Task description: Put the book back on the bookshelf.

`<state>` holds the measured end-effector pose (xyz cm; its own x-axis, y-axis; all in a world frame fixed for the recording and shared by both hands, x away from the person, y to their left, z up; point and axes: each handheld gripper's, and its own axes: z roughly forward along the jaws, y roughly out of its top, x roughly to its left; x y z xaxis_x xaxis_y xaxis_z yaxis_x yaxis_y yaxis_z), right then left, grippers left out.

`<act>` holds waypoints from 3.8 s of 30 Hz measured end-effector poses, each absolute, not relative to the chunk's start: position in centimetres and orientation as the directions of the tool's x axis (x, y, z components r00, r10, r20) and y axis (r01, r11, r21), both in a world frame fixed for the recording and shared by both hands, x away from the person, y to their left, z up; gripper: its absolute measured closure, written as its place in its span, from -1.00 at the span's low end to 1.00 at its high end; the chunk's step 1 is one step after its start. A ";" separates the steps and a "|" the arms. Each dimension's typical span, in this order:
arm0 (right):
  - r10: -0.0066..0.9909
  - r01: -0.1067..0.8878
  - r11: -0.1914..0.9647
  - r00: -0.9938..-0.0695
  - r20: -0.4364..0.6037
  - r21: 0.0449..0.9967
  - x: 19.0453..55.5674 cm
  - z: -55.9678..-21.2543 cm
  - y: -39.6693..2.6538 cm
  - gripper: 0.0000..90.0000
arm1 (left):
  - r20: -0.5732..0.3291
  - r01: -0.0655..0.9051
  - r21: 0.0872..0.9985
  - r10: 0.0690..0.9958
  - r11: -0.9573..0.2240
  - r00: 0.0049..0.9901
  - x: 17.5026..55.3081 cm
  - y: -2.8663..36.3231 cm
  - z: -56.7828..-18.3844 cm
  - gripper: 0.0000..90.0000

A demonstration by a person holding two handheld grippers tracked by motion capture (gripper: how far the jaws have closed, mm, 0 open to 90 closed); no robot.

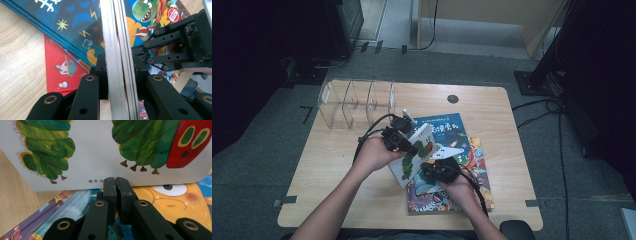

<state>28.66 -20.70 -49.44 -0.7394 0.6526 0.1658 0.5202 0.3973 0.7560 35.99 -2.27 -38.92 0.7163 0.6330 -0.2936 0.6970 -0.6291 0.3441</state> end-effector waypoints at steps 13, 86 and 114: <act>0.637 0.499 0.401 -0.755 0.158 0.768 28.8 -49.5 -20.4 0.79 | -0.284 0.692 0.344 0.632 -0.635 0.721 36.2 -2.3 -39.3 0.68; 0.609 0.386 0.462 -0.792 0.031 0.798 28.2 -50.0 -20.0 0.21 | -0.211 0.748 0.392 0.739 -0.535 0.639 36.5 6.9 -37.4 0.71; 0.609 0.386 0.461 -0.793 0.032 0.799 28.1 -50.0 -20.0 0.20 | -0.208 0.846 0.337 0.843 -0.414 0.496 38.7 10.0 -37.6 0.71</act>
<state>28.14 -20.04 -49.99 -0.7928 0.6086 0.0318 0.3860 0.4611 0.7990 38.71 9.97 -37.56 0.4956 0.8432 -0.2083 0.8457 -0.4139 0.3368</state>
